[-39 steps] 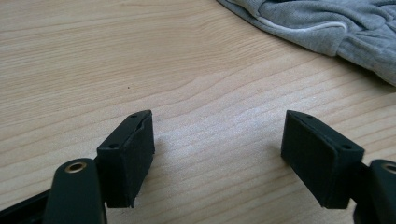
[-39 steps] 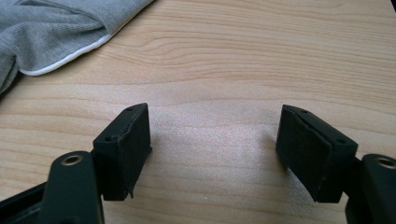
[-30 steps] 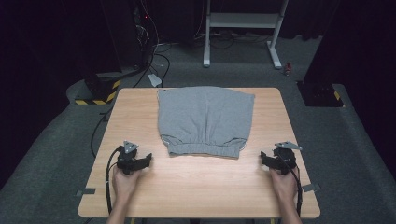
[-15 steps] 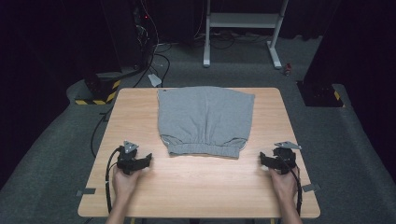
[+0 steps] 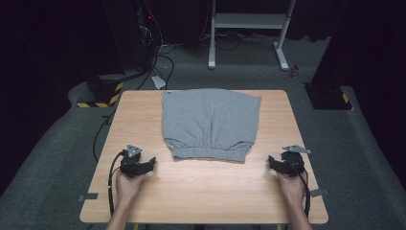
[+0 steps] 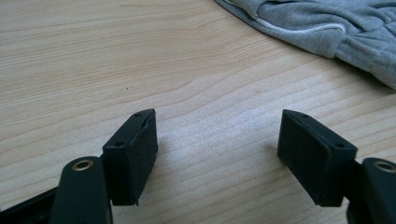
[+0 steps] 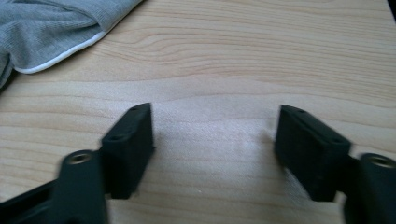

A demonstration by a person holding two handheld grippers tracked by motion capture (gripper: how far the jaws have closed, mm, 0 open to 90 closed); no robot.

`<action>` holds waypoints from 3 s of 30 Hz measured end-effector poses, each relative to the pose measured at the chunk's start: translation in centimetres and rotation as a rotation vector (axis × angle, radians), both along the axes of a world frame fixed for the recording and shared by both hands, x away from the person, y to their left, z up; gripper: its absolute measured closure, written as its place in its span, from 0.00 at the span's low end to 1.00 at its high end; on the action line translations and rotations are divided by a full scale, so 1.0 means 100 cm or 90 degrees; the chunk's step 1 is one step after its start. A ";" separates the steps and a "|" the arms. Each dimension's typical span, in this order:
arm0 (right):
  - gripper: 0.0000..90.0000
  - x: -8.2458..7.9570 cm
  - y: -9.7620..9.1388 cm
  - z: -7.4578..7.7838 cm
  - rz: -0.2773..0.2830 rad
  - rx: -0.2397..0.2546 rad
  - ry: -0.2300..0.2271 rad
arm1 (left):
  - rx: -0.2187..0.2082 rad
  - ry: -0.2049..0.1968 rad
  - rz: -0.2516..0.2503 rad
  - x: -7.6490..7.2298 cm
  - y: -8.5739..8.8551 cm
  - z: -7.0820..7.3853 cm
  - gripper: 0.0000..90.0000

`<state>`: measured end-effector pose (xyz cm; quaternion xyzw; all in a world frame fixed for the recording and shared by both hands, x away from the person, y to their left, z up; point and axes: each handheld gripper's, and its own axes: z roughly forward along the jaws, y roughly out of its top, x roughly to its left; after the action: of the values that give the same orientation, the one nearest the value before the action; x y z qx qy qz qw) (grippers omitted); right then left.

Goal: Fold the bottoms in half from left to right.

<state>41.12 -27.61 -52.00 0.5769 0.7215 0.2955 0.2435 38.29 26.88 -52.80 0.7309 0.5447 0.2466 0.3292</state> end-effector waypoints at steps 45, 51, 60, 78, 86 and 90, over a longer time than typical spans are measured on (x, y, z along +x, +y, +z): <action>0.63 0.005 0.072 0.017 0.167 0.079 -0.047 | -0.089 -0.008 -0.151 0.026 -0.069 0.021 0.44; 0.69 0.010 0.086 0.018 0.187 0.074 -0.042 | -0.087 -0.016 -0.160 0.034 -0.081 0.026 0.52; 0.79 0.021 0.103 0.015 0.197 0.070 -0.033 | -0.076 0.002 -0.152 0.048 -0.096 0.022 0.62; 0.70 0.031 0.118 0.004 0.212 0.000 -0.013 | -0.003 0.013 -0.151 0.050 -0.102 0.011 0.58; 0.68 0.032 0.114 0.002 0.212 0.027 0.002 | 0.001 0.004 -0.151 0.046 -0.103 0.009 0.57; 0.68 0.029 0.113 0.002 0.215 0.029 0.004 | 0.002 0.000 -0.154 0.044 -0.102 0.008 0.57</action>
<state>44.05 -16.35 -51.77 0.4538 0.8021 0.3467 0.1746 42.74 16.65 -52.00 0.7920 0.4519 0.2055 0.3553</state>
